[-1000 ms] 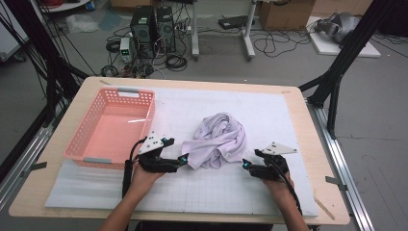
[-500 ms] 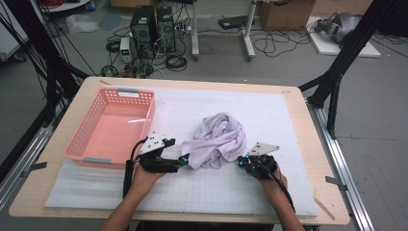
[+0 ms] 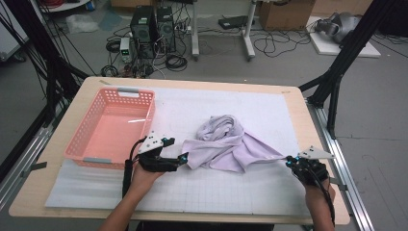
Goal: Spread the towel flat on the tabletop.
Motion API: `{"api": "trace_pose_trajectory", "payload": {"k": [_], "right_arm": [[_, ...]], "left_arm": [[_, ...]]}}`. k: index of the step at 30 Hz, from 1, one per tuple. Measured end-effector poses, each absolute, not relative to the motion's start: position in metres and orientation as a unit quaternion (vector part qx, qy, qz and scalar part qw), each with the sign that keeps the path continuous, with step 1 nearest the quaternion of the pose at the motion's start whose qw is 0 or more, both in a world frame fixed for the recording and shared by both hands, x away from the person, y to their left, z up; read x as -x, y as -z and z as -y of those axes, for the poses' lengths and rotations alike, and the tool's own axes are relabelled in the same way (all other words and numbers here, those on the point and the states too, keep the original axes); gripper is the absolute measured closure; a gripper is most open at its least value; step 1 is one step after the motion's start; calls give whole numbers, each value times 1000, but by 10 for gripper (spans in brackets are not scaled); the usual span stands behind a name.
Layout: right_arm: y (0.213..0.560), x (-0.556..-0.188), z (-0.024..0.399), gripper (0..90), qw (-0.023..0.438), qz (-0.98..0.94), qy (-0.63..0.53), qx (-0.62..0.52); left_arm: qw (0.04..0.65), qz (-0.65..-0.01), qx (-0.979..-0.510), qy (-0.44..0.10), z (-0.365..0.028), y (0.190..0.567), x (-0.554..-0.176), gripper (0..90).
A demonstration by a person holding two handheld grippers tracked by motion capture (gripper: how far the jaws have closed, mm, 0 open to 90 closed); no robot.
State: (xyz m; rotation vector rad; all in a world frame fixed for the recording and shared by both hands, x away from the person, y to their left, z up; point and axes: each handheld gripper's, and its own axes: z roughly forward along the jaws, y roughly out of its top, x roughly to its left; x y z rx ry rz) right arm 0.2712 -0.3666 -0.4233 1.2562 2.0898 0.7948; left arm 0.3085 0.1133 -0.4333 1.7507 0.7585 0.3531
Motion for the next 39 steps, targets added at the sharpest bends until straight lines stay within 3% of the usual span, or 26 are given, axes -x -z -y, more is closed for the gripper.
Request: {"api": "trace_pose_trajectory", "payload": {"k": [4, 7, 12, 18, 27, 29, 32, 35, 36, 38, 39], "right_arm": [[424, -270, 370, 847, 293, -775, -288, -480], [420, -270, 362, 679, 294, -766, -329, -467], [419, -272, 343, 585, 287, -775, -365, -428], [424, -277, 318, 536, 255, -796, -385, -391], [432, -283, 267, 396, 180, -821, -429, -331], [436, -284, 256, 373, 170, -830, -423, -322], [443, -288, 244, 353, 163, -842, -407, -314], [452, -290, 236, 386, 172, -857, -381, -302], [451, -290, 236, 448, 170, -857, -382, -302], [449, -288, 239, 731, 192, -854, -371, -309], [448, -288, 242, 763, 188, -853, -374, -311]], "left_arm": [[562, -321, -748, -149, -112, 434, -309, 222], [559, -320, -750, -151, -112, 435, -309, 234], [558, -312, -755, -143, -111, 436, -309, 281], [536, -302, -778, -126, -101, 442, -313, 337], [466, -323, -814, -124, -78, 449, -327, 319], [436, -329, -829, -121, -71, 451, -331, 365], [431, -328, -834, -110, -67, 451, -332, 529], [435, -319, -836, -103, -68, 449, -331, 722], [436, -316, -836, -107, -68, 449, -330, 747], [440, -320, -832, -108, -71, 448, -331, 775], [445, -325, -827, -111, -73, 447, -332, 778]]}}
